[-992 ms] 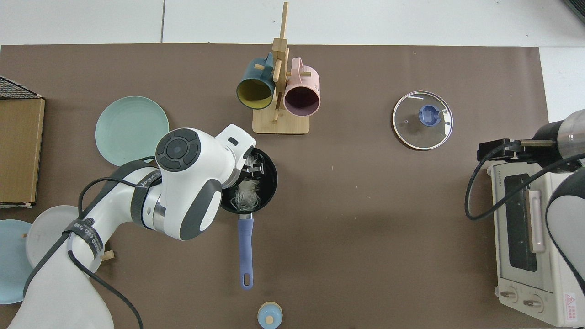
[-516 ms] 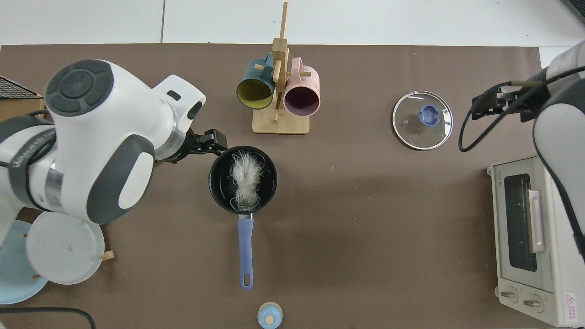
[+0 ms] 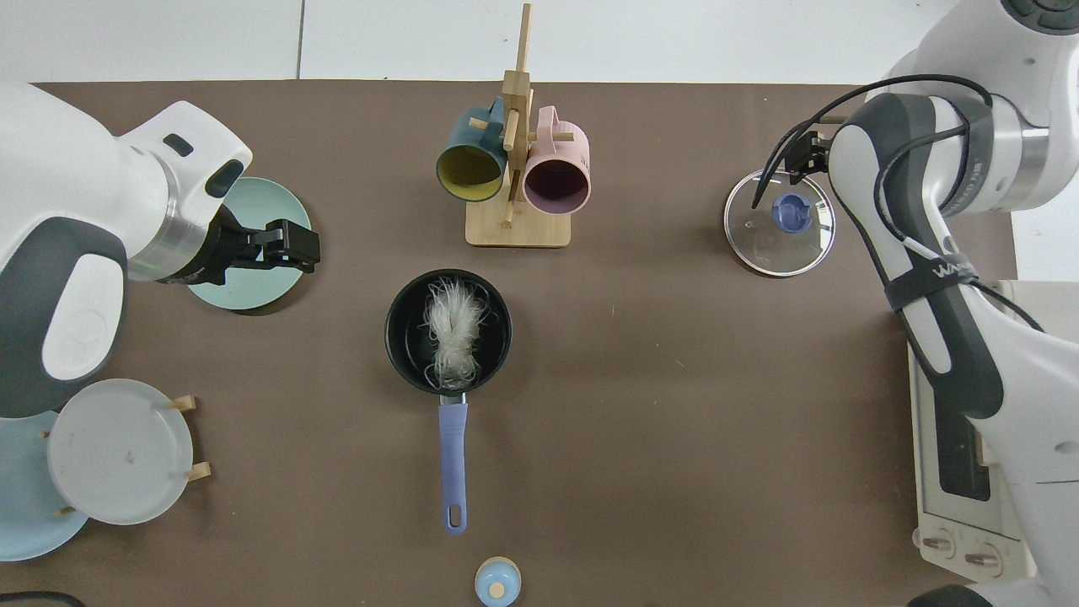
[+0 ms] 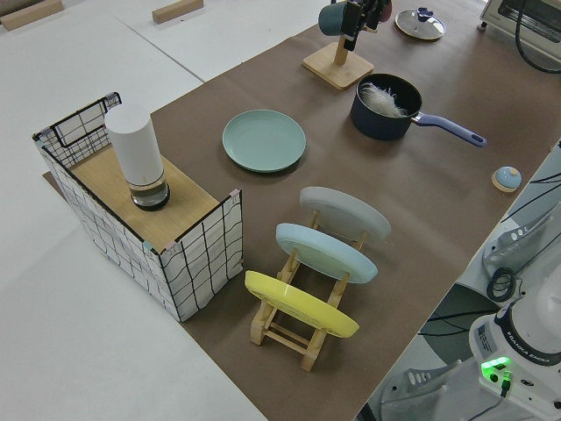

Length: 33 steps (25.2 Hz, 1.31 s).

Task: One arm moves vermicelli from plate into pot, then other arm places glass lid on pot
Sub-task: 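Withdraw the left gripper while the right gripper reaches the glass lid, then grasp the glass lid by its blue knob with the right gripper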

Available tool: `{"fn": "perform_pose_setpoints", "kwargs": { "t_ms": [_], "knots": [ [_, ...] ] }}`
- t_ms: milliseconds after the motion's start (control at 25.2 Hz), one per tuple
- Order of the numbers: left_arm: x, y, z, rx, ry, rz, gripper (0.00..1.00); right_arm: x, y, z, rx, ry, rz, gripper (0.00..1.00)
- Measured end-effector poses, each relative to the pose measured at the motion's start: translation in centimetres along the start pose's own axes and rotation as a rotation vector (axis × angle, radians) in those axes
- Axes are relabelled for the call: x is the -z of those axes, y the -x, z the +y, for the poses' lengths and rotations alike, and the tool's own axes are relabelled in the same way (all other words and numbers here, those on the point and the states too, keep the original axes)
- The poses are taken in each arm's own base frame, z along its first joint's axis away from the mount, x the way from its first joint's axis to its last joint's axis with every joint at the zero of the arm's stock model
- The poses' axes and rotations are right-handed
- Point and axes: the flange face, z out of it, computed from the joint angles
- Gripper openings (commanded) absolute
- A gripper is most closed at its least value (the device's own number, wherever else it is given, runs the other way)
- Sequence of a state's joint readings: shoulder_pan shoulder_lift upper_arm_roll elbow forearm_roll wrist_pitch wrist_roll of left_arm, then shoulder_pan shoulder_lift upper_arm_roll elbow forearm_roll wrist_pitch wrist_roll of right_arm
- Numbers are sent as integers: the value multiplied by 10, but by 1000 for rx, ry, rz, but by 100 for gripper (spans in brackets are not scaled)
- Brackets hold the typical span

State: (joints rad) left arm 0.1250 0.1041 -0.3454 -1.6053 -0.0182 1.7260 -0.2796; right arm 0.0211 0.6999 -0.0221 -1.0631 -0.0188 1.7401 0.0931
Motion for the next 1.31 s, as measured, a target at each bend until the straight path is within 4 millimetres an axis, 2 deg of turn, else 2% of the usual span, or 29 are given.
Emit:
{"fn": "perform_pose_setpoints", "kwargs": {
  "t_ms": [119, 397, 476, 556, 714, 1032, 1310],
  "knots": [
    [9, 0, -25, -18, -14, -25, 100, -13, -4, -4, 5, -1, 1, 100],
    [49, 3, -104, -54, -19, -34, 100, -53, -12, -18, 23, -2, -1, 100],
    [57, 7, -117, -71, -12, -32, 100, -64, -13, -19, 24, -1, -8, 100],
    [63, 9, -122, -83, -8, -23, 100, -72, -14, -20, 25, -1, -4, 100],
    [65, 11, -116, -93, -11, -20, 100, -76, -13, -18, 23, 1, -6, 100],
    [74, 19, -121, -83, -2, -15, 100, -90, -6, -6, 69, 3, -32, 99],
    [76, 25, -136, -97, 2, -15, 100, -95, 5, -3, 77, 2, -45, 99]
  ]
}}
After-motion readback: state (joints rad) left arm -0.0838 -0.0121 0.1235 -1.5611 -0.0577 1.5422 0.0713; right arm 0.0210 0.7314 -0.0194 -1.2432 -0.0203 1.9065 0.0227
